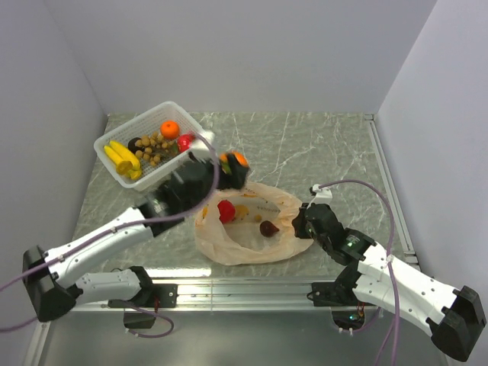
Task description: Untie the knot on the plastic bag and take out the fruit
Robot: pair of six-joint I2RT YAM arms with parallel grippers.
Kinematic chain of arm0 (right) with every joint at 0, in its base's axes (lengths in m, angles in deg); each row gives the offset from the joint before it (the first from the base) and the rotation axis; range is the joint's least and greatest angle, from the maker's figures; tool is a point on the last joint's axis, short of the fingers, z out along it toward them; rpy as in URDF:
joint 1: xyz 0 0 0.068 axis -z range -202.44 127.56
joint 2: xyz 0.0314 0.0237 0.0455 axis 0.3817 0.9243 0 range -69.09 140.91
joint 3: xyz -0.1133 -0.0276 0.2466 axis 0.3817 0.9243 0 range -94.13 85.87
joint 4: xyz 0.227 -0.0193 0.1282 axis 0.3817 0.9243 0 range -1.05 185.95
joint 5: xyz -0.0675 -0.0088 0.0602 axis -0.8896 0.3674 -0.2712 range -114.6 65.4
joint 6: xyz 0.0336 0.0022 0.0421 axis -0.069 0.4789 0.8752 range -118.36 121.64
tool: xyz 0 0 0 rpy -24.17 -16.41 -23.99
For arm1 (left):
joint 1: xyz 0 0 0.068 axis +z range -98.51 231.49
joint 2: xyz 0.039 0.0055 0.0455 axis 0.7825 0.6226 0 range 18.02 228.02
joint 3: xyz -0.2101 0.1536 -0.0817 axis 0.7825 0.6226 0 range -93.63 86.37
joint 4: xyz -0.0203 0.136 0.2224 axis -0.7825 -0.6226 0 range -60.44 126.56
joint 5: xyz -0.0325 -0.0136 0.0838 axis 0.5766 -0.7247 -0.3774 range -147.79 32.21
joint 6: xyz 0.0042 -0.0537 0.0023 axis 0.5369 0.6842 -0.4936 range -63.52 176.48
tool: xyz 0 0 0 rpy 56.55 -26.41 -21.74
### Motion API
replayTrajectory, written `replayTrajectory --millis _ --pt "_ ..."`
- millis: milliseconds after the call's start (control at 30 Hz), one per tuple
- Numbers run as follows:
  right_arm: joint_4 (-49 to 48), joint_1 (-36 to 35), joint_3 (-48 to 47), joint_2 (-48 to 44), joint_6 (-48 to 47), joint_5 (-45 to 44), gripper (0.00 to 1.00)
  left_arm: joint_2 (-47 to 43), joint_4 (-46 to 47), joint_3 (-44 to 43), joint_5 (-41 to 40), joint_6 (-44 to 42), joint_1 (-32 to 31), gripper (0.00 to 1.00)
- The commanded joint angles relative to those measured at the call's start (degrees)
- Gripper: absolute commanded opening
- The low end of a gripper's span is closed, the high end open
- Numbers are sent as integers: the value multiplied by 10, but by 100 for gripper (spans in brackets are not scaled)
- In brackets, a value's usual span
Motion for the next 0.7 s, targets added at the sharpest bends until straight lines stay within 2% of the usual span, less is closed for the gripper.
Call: replayTrajectory --millis 0,133,167,233,300,367,433,500,533,567,667 --pt "-20 -6 3 -7 6 -10 7 -9 -10 -39 32 -15 154 4" --pt "-15 -6 -1 -5 3 -8 6 59 -17 -78 36 -19 313 5" --pt "-13 -6 -3 -5 2 -7 7 77 -21 -99 54 -5 371 7" --pt "-13 -5 -4 -5 2 -7 7 128 -15 -112 77 16 424 11" --pt "-14 -6 -4 -7 1 -6 7 161 8 -127 112 25 479 19" --pt "-13 -5 -7 -6 -1 -5 7 215 7 -161 114 21 501 28" --pt "-9 -5 -9 -6 -2 -6 7 267 -37 -197 116 17 524 32" --pt "-7 -5 -11 -9 -2 -8 7 285 -50 -227 117 13 535 40" --pt "-7 -6 -11 -11 -1 -9 7 284 -47 -226 111 6 536 45" --pt "-8 -6 -10 -15 -1 -9 7 279 -37 -215 106 3 536 66" --pt "-9 -6 -9 -13 -1 -8 11 252 -24 -194 89 -3 537 95"
